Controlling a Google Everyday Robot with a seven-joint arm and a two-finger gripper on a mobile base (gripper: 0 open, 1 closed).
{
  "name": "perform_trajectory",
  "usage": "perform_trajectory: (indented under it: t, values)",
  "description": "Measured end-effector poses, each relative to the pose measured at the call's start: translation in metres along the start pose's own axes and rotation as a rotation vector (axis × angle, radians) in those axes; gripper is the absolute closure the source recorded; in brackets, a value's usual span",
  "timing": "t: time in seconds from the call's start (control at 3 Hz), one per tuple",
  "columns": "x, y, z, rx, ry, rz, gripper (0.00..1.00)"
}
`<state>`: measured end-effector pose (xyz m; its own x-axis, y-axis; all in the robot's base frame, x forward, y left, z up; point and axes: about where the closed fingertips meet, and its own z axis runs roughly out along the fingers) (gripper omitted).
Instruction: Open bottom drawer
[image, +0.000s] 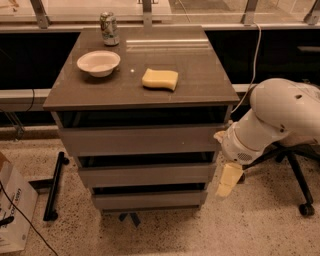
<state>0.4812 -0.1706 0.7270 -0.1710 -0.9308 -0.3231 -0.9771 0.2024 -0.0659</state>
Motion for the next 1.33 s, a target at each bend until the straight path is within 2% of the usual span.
perform_trajectory:
  t: [0.33, 0.67, 1.0, 1.33]
  values:
    - [0.0, 0.0, 0.0, -0.001, 0.0, 0.0, 0.0]
    - [-0.002, 0.0, 0.016, -0.004, 0.007, 0.022, 0.0]
    - [-0.013, -0.007, 0.054, -0.003, -0.031, 0.045, 0.0]
    - [-0.015, -0.031, 0.103, 0.008, -0.053, 0.091, 0.0]
